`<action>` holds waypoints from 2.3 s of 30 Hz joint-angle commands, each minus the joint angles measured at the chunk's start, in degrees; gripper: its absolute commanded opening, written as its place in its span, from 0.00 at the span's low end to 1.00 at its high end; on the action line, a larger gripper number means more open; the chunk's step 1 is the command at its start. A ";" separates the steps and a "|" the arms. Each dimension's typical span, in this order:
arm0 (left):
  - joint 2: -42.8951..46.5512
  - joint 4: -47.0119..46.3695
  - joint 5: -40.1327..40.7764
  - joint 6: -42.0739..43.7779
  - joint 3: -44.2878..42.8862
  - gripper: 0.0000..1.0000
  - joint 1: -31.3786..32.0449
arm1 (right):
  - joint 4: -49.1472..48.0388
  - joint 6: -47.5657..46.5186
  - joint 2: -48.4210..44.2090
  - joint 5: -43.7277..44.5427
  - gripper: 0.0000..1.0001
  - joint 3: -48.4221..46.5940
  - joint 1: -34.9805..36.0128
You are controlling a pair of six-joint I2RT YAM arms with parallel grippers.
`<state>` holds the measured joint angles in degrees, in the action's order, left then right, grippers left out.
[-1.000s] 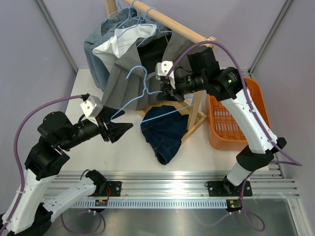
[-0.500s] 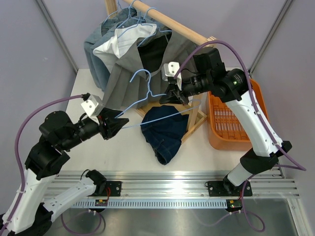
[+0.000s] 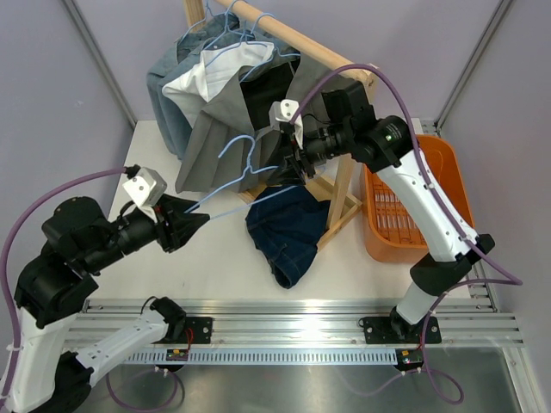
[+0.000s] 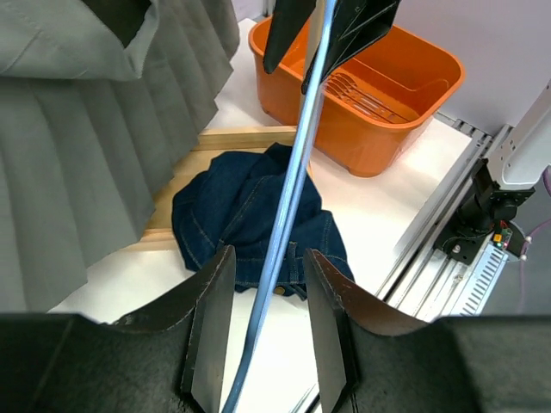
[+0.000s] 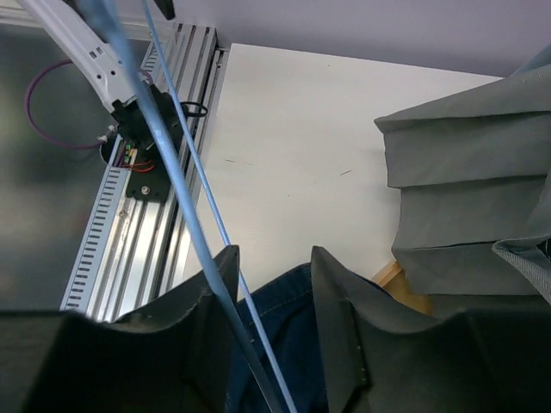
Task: Remove the skirt from the hanger
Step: Place the hanger at the clothesline.
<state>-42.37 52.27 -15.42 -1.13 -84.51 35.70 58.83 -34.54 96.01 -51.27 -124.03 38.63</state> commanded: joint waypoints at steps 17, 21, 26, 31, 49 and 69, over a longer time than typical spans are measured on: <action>-1.57 1.17 -2.50 0.34 -0.74 0.00 0.33 | -5.48 2.82 1.73 3.71 0.70 -4.73 -0.05; -1.49 -0.85 -3.65 -0.72 0.57 0.00 0.24 | -5.13 2.64 2.17 3.63 0.73 -4.73 -0.05; -0.35 -3.57 -3.13 -2.21 3.73 0.00 0.24 | -3.03 0.37 2.34 0.29 0.65 -5.26 -0.05; -0.26 -6.65 -3.48 -2.30 5.32 0.00 0.33 | 1.55 -3.42 2.78 -3.22 0.13 -6.93 -0.05; -1.40 -8.24 -3.21 -1.42 4.00 0.74 0.24 | 1.99 -7.47 -0.38 -5.25 0.00 -2.80 -0.05; -2.81 -3.84 -4.53 0.51 3.12 0.00 0.24 | -0.11 -6.24 -1.61 -3.93 0.05 0.36 -0.14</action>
<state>-44.49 49.91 -18.50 -0.89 -79.37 35.86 61.01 -41.28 96.92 -54.98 -124.38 38.30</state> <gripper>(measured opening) 0.024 0.043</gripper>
